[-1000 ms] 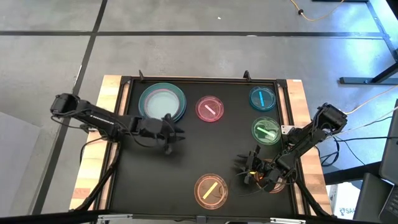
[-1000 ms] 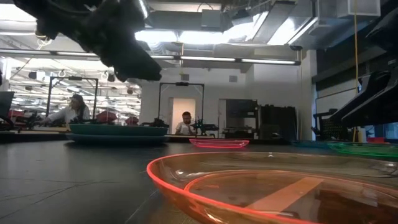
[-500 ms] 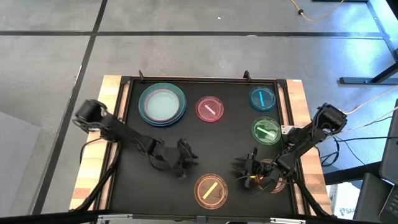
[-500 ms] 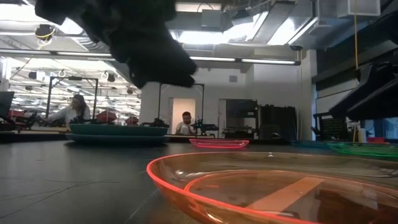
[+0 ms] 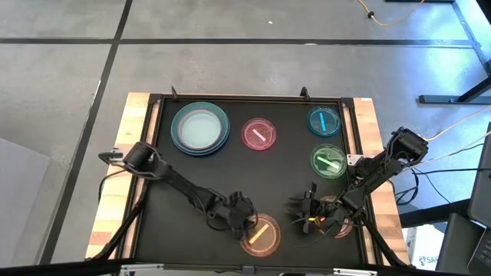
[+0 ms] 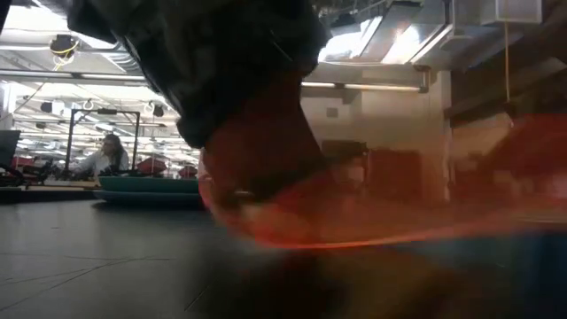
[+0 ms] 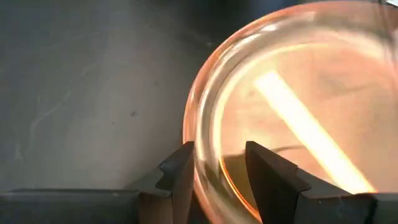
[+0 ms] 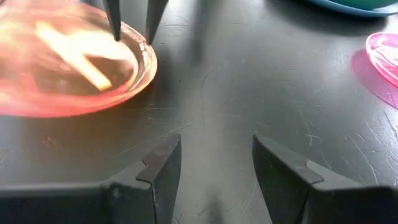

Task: Stack plastic plates
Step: Stack the left orange transparent plate on top of the gray plate

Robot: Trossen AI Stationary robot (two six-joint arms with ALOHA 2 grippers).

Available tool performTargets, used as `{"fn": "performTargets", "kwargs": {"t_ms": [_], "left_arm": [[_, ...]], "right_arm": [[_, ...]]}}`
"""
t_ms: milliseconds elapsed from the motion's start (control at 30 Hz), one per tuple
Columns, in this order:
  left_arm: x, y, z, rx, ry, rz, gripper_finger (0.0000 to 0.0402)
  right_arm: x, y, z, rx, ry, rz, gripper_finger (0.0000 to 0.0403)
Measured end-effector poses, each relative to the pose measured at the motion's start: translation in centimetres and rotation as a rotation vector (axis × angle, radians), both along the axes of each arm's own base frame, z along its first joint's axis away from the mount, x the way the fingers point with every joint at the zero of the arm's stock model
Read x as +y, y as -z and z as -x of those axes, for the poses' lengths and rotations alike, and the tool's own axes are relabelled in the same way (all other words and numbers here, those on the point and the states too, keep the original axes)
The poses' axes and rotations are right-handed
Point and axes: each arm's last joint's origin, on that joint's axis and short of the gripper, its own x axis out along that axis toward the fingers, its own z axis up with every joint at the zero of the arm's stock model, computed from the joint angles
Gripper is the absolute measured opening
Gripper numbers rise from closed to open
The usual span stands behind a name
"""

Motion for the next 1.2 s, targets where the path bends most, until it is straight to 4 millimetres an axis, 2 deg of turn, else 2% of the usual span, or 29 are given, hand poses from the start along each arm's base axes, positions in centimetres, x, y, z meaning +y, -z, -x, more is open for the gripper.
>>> {"fn": "performTargets", "kwargs": {"t_ms": [267, 700, 867, 1200], "left_arm": [[0.1, 0.6, -0.2, 0.021, 0.015, 0.025, 0.0137], [0.7, -1.2, 0.4, 0.024, 0.014, -0.047, 0.0136], [1.1, -2.0, 0.8, 0.033, -0.038, -0.115, 0.0136], [1.5, -0.2, 0.6, 0.118, 0.026, -0.06, 0.0136]], "right_arm": [[0.0, 0.0, 0.0, 0.0, 0.001, -0.001, 0.0188], [0.0, 0.0, 0.0, -0.001, 0.002, -0.001, 0.0188], [0.0, 0.0, 0.0, -0.001, 0.002, 0.002, 0.0188], [0.0, 0.0, 0.0, 0.0, 0.004, 0.008, 0.0188]]}}
